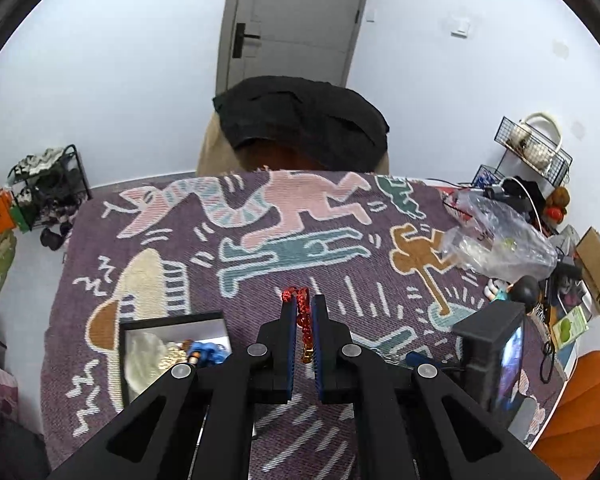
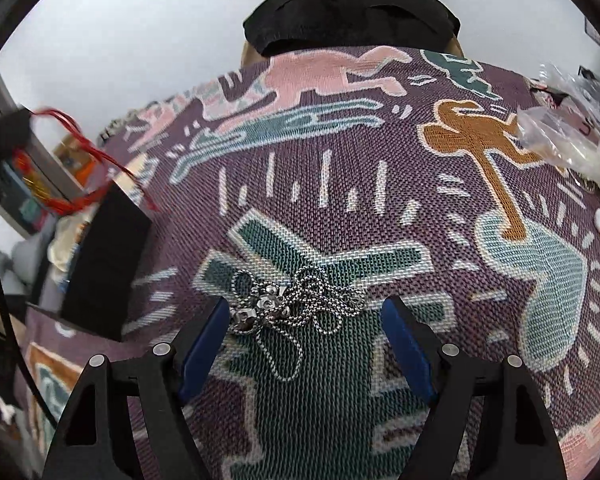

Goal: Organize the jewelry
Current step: 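Lift the red string charm into the box with the left tool while the right tool grasps the silver chain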

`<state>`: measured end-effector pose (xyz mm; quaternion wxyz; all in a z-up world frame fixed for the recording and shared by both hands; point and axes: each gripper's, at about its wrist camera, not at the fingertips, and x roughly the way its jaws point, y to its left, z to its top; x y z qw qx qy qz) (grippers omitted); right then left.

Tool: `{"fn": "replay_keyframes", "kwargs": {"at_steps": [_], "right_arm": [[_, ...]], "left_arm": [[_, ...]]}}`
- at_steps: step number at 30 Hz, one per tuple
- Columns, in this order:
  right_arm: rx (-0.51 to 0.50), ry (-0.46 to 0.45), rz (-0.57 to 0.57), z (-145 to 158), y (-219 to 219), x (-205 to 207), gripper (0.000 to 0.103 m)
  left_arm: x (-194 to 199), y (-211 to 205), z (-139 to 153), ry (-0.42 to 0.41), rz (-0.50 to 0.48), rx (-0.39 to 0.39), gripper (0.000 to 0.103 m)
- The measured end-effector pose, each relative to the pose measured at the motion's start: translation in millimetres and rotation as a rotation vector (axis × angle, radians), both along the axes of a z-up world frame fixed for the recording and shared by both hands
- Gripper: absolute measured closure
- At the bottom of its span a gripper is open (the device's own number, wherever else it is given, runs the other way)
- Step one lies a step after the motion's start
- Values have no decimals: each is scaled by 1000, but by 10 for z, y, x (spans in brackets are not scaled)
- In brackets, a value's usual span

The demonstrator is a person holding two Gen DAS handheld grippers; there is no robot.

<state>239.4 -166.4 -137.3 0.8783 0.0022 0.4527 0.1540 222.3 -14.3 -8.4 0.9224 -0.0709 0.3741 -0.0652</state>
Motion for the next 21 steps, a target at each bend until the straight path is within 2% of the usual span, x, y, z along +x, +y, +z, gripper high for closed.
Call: {"fn": "replay_keyframes", "kwargs": {"at_steps": [4,5,7,8,9,10,11,12,17,21], "right_arm": [[-50,-15,27,-7,156,-12,24],[-88,-21,31,-17,213,-13,24],[-126,-33,40,-31,278,-20,28],[-140,-45,45,-32,298,-30,39],[-147,-57,57,-22,312,-47,53],[-141,-57,69,-9,309,-57,62],[-132,-53,76,5,297,-63,86],[-118,-44,79,12,281,-59,93],[32,-18,96,83,129,-54,94],[95,-43,105,236,96,-95,94]], "left_arm": [[-23,101,8,-4,12,-14,96],[-32,122,10,-6,15,-18,96],[-49,147,15,-9,16,-19,96],[-58,159,16,-10,17,-19,96],[-65,174,16,-10,19,-19,96],[-73,189,16,-10,21,-20,96],[-82,205,18,-10,24,-20,96],[-90,220,24,-11,27,-22,96],[-126,290,58,-19,34,-24,96],[-156,364,92,-27,45,-28,96]]}}
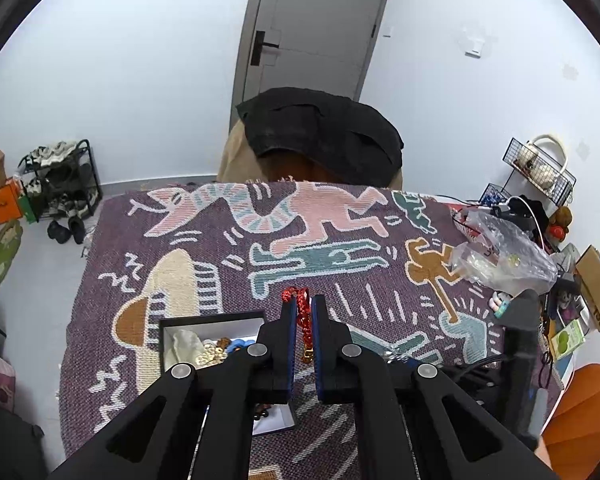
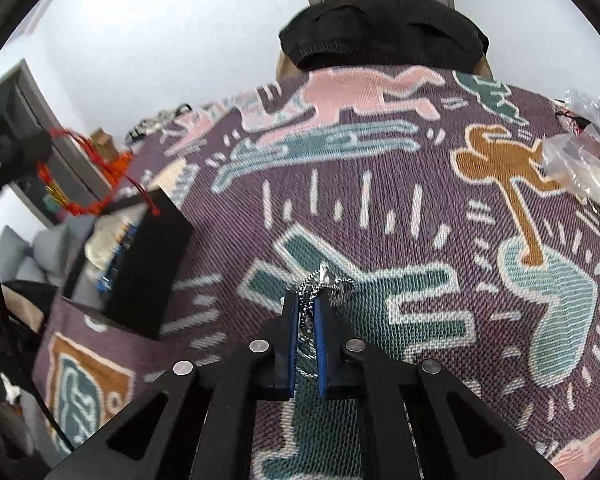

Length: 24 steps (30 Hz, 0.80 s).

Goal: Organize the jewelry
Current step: 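Lift the red string charm into the box with the left tool while the right tool grasps the silver chain, then lower the silver chain into the black box and open the right tool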

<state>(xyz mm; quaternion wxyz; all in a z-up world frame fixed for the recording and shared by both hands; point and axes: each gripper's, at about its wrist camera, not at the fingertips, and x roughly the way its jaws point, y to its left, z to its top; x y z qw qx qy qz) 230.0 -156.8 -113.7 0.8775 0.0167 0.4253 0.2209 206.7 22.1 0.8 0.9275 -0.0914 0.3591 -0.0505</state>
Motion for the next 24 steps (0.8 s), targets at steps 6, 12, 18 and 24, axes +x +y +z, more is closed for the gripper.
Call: {"fn": "replay_keyframes", "kwargs": {"at_steps": [6,12,18,24], "right_arm": [[62,-44,33,250,20,-84,95],[69,-123,55,623,95,-178,95],[64,-220,81,1124,202,-280,95],[44,-301,109,1573,368,-362,95]], "left_arm": [[-77,160,94,-19,23,6,96],[-151,329,120,-26,44,12,96],[-175,447,-3,3,57,21,96],[-109,516,-176,74,77,30,95]]}}
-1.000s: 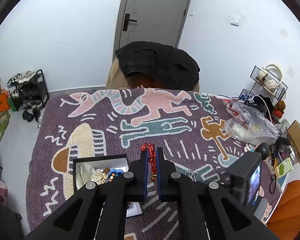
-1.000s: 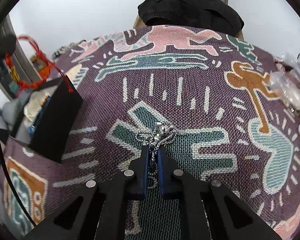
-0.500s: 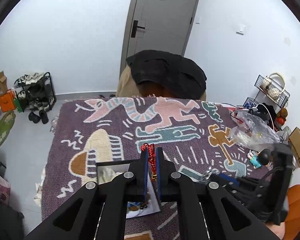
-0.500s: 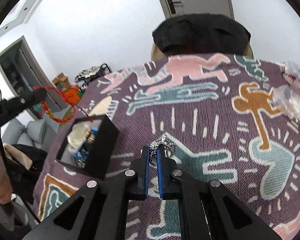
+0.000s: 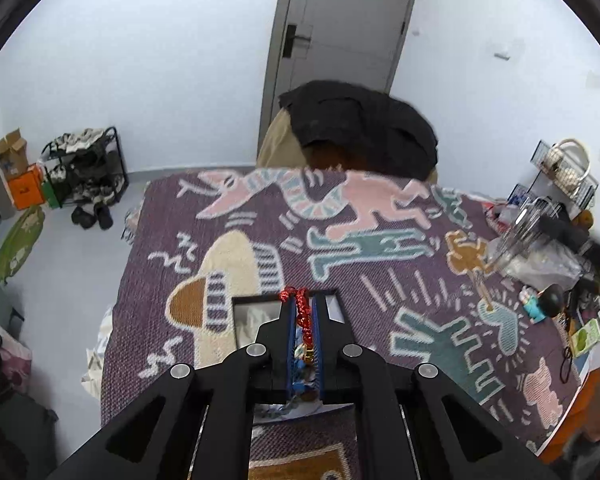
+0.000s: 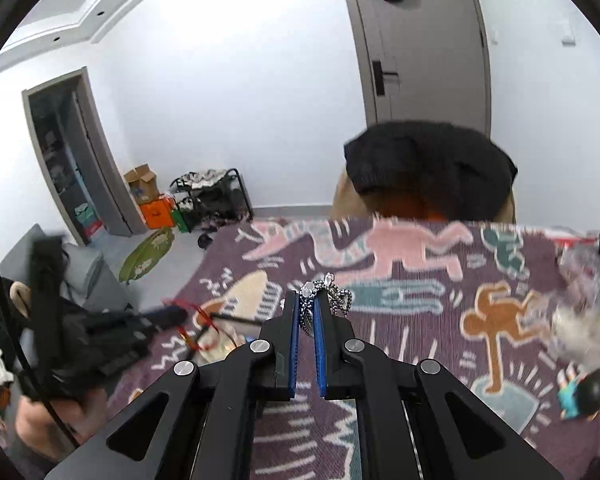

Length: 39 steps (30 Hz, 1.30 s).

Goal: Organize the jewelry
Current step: 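Lower the silver chain into the black box and open the right tool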

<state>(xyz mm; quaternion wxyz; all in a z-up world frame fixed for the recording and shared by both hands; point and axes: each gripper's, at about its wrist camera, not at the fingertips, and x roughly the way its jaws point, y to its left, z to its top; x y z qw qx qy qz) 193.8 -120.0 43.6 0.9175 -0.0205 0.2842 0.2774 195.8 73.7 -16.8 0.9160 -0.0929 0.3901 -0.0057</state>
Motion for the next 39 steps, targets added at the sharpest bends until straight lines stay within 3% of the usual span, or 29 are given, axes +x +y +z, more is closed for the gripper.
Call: {"fn": "replay_keyframes", "kwargs": {"at_steps": [3,5,7,19,34,35,36,38,39], "right_arm": [[-2,-22,19,159,101,-26,95],[-7,-39,30,262,191,-53,95],[-8,-48,43,324,264,-86,95],[-8,-54,144,418,766,-209,95],[-45,72,213,-101,1420,-8,93],[-53,95,221,-140,1449,0,80],[-59,120,227,-171,1467,1,54],[-43,126,224,-195,1423,-1,30],[-36,115,218,-192,1394,-21,29]], "left_arm": [[44,110,-112,57,13,-52,84],[9,166,-133,49,24,-77,49],[-61,223,-109,11,47,-80,32],[-348,599,-63,-46,127,-89,31],[-540,948,-177,-58,199,-93,31],[-540,957,-181,-60,202,-96,31],[-546,968,-187,-63,205,-100,31],[-555,969,-185,-69,203,-105,27],[-562,962,-175,-75,203,-104,24]]}}
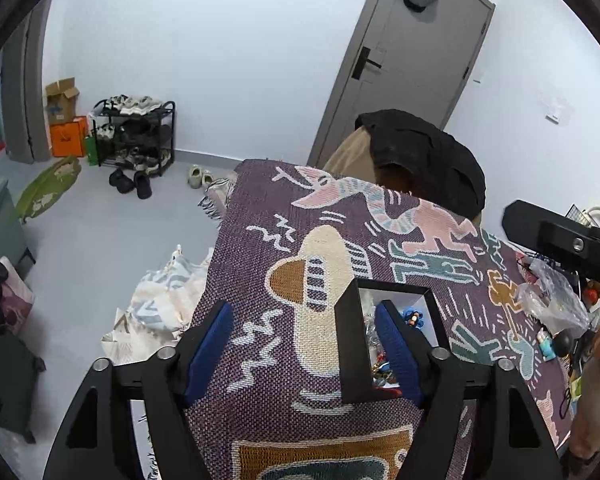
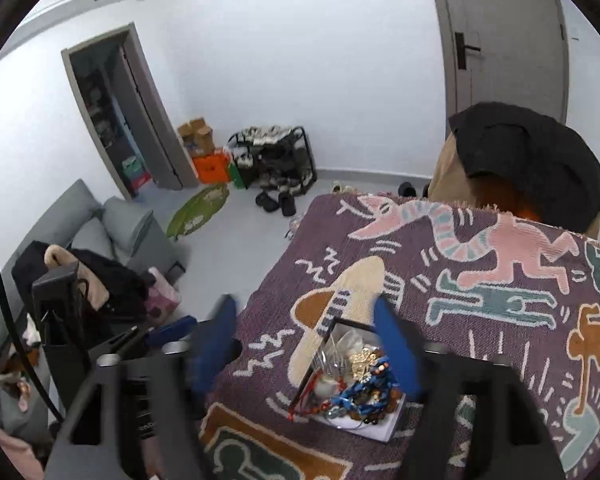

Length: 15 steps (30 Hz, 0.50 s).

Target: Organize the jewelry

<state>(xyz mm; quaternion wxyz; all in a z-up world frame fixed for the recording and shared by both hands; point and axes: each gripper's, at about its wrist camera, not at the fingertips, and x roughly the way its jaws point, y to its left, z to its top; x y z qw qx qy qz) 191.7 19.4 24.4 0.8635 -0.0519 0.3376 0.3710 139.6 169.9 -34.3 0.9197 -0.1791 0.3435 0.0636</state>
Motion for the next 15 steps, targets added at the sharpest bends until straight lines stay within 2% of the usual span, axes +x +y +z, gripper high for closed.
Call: {"fn": "replay_keyframes", "kwargs": {"at_steps": [2,4,8,15], "right_arm": [[0,3,-1,2,-56,-22,29],[-1,12,-7,-7,-145,-43,29],[-5,2,-24,-10,-332,-122,29],[11,10,-86,-152,-763,-243,28]], "left_arm": [[-35,-12,31,-18,0,5,18],[-53,-37,72,-32,0,8,16],[-93,-115,168,-61,-10,13,13],[-172,-380,309,-104,-47,63,9]]}}
